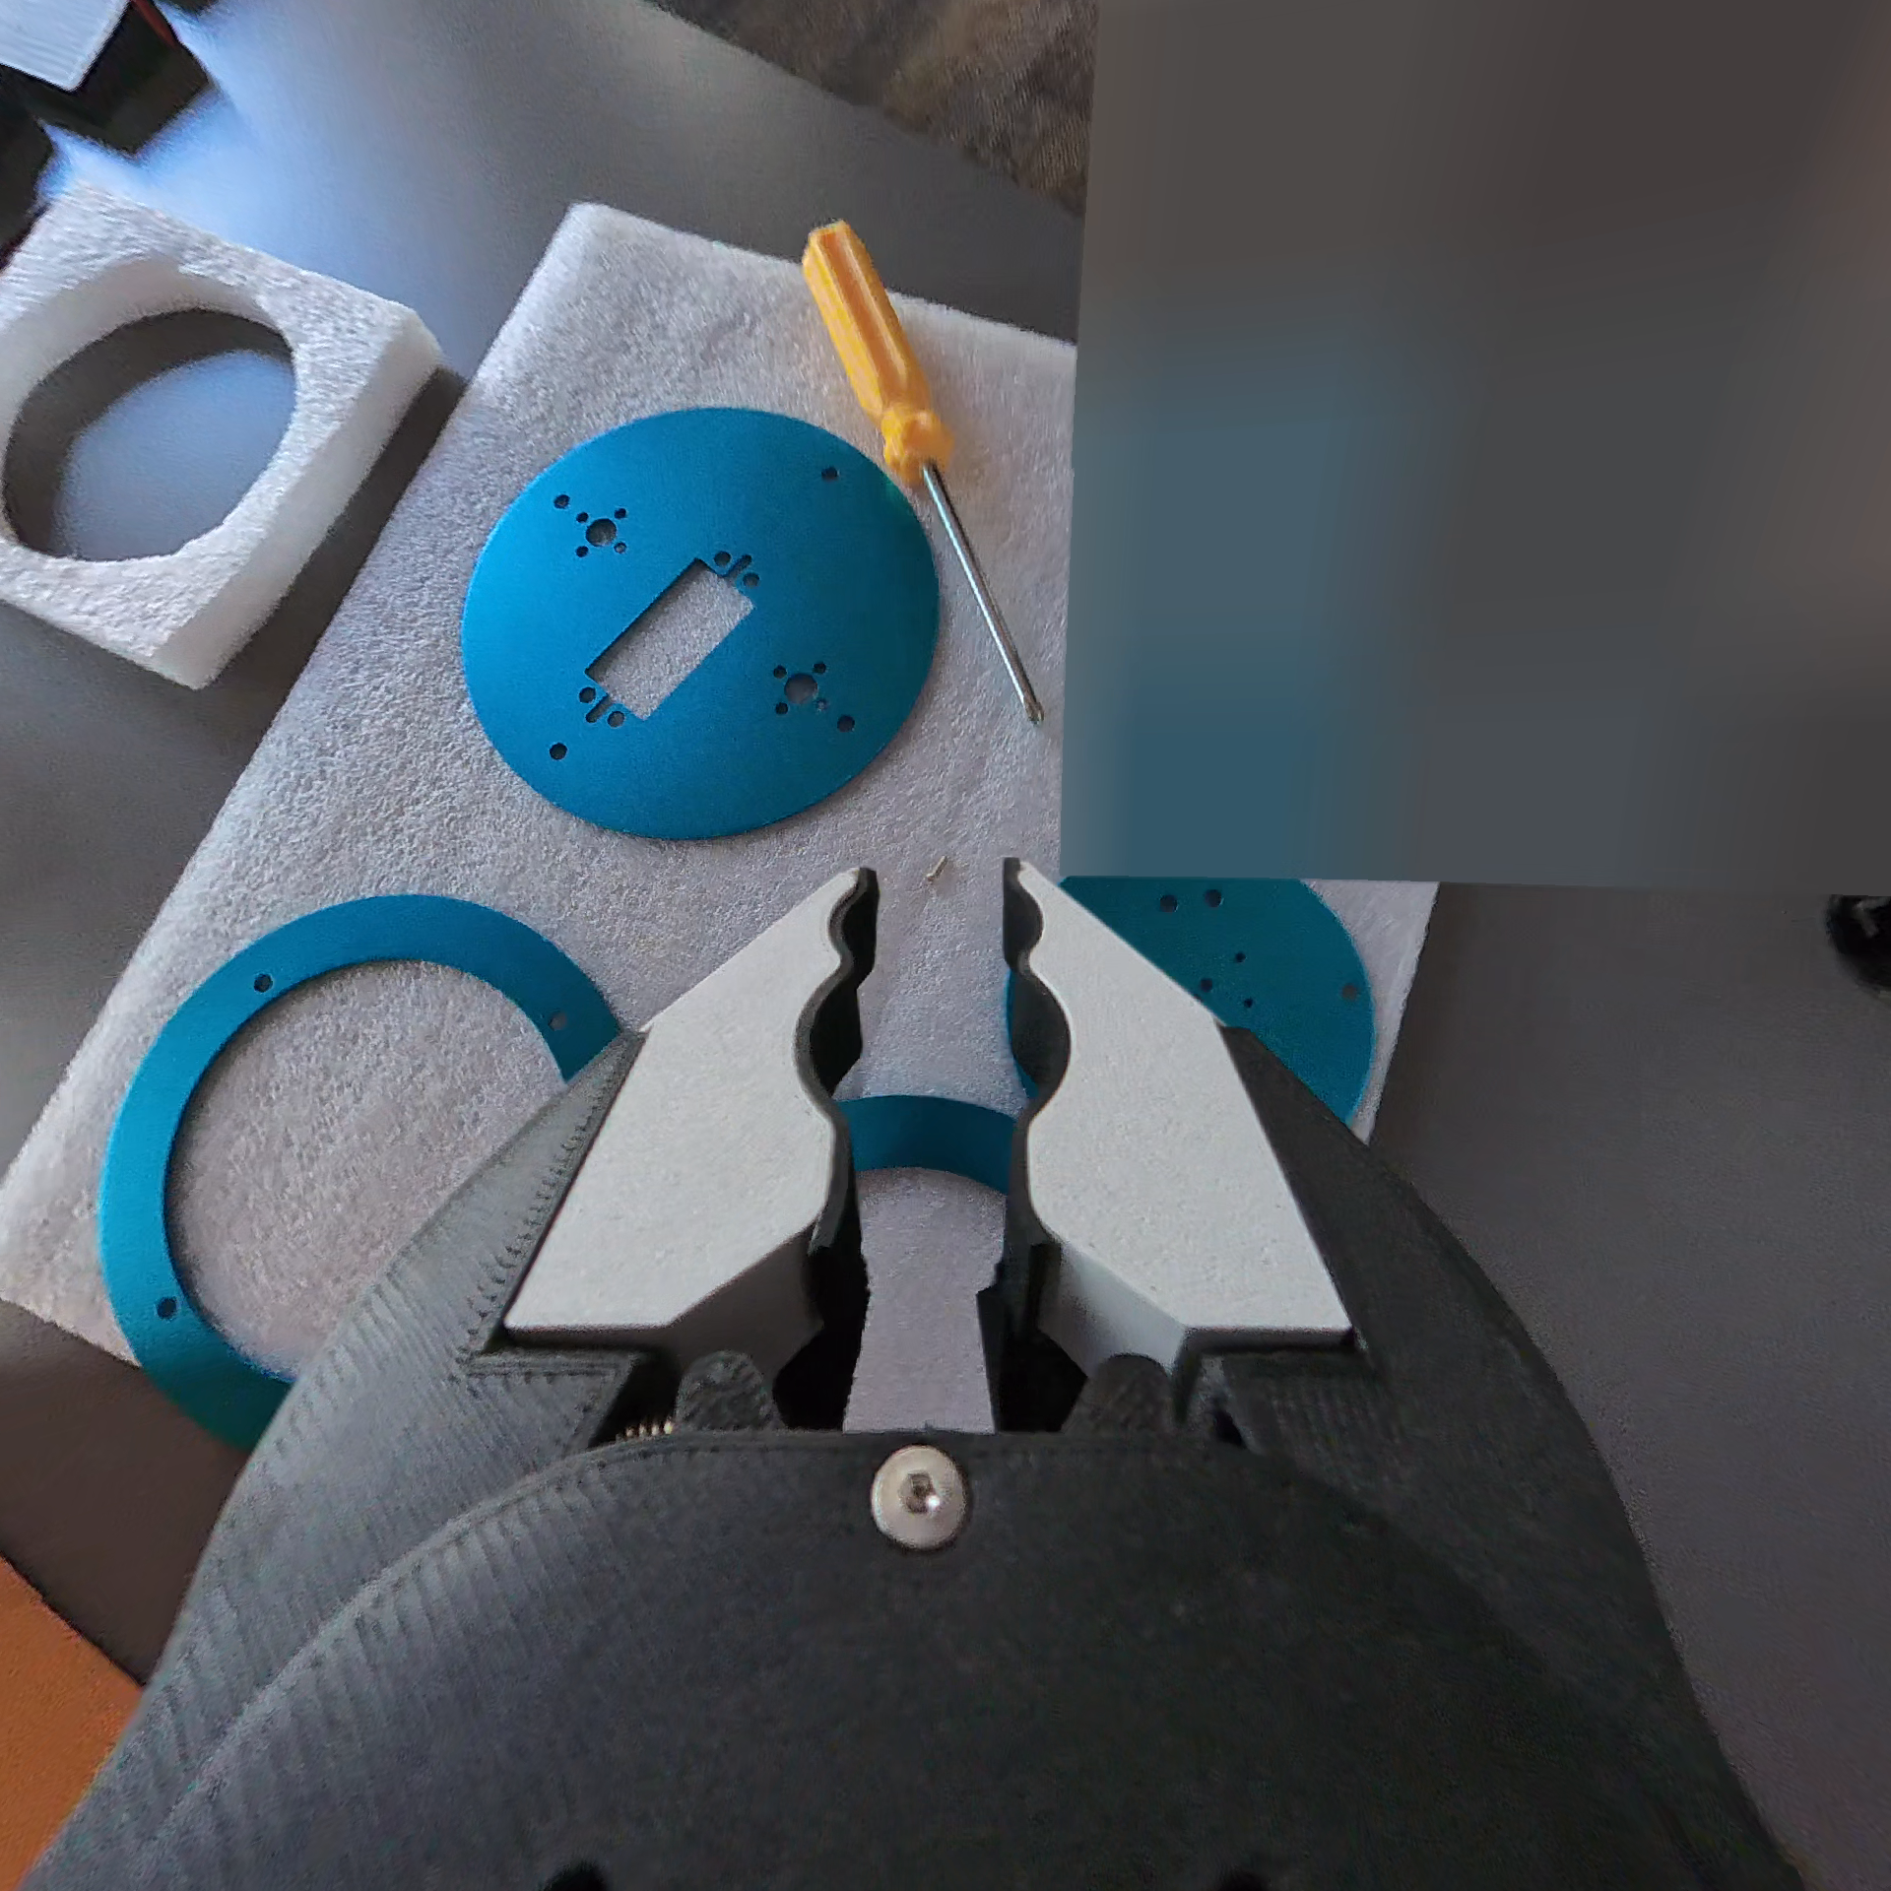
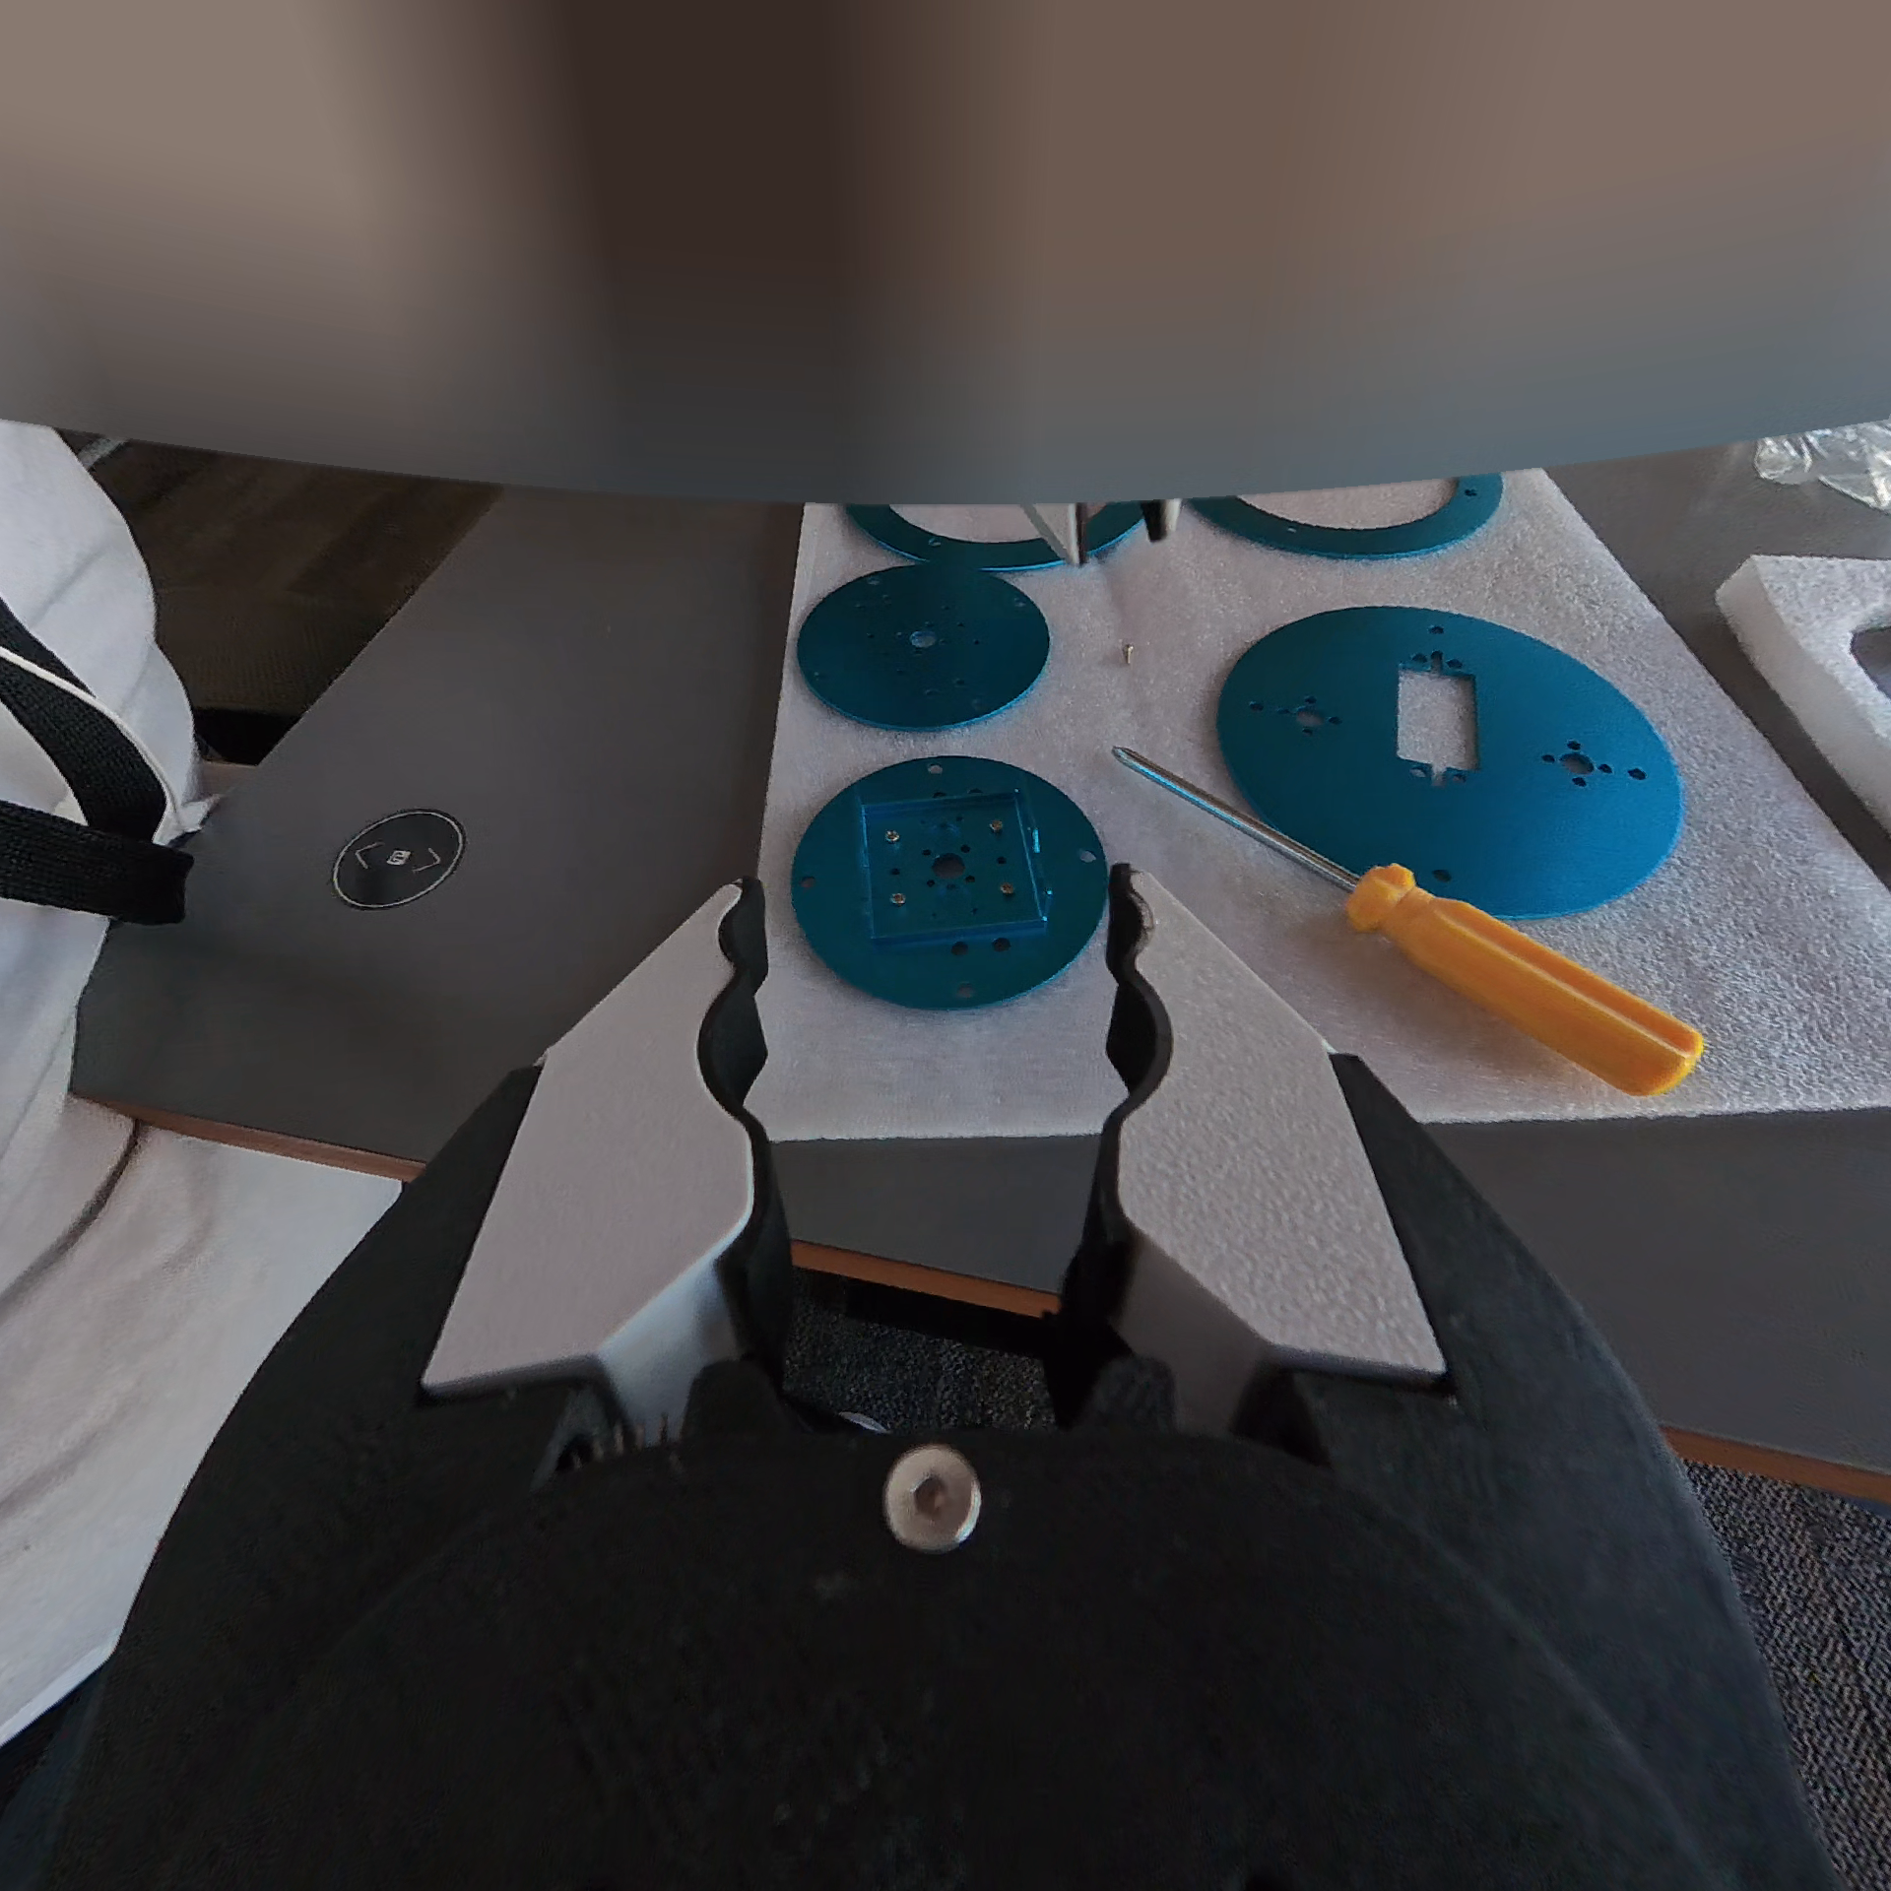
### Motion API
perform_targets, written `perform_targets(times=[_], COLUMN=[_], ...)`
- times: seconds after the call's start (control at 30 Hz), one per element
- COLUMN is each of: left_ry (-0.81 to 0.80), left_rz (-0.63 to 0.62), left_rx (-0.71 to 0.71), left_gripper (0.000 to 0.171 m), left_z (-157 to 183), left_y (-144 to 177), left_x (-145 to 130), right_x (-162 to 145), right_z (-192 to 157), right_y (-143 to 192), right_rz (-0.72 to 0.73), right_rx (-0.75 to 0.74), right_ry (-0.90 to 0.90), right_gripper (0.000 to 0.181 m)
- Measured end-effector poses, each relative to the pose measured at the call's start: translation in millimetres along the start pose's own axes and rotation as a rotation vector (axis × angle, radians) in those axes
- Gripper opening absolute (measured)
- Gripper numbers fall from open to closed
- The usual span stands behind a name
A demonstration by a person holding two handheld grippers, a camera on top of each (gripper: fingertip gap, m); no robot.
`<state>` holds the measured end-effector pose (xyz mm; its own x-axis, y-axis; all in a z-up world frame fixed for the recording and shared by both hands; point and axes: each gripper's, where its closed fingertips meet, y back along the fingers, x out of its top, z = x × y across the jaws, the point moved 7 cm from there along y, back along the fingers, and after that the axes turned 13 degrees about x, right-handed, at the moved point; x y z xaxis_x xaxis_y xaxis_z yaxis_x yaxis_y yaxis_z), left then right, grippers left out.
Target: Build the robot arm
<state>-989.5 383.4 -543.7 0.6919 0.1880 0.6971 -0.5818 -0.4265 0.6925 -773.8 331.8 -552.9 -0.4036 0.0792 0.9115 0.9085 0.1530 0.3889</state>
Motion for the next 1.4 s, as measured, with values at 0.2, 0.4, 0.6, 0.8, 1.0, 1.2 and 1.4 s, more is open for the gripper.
perform_targets(times=[0.2,0.4,0.6,0.8,1.0,1.2,1.4], left_ry=[-0.095,-0.11,-0.066,0.025,0.193,-0.113,-0.403], left_rz=[-0.07,-0.082,-0.067,-0.109,-0.063,-0.104,-0.257], left_rx=[-0.052,-0.083,-0.04,0.024,0.144,0.093,-0.026], left_gripper=[0.015,0.011,0.018,0.022,0.018,0.013,0.012], left_z=[-4,0,-5,-6,2,15,10], left_y=[-19,-27,-19,-14,-1,-8,-17], left_x=[-4,-6,-4,-8,-2,7,22], right_x=[-1,-2,-4,5,3,3,0], right_z=[-13,-17,0,61,103,119,120], right_y=[0,4,12,35,35,19,11], right_rz=[-0.009,-0.019,-0.02,-0.151,-0.333,-0.426,-0.56], right_rx=[-0.002,-0.008,-0.062,-0.138,-0.093,0.078,0.089], right_ry=[0.004,0.001,-0.065,0.09,0.194,0.209,0.243], right_gripper=[0.065,0.065,0.063,0.049,0.049,0.047,0.043])
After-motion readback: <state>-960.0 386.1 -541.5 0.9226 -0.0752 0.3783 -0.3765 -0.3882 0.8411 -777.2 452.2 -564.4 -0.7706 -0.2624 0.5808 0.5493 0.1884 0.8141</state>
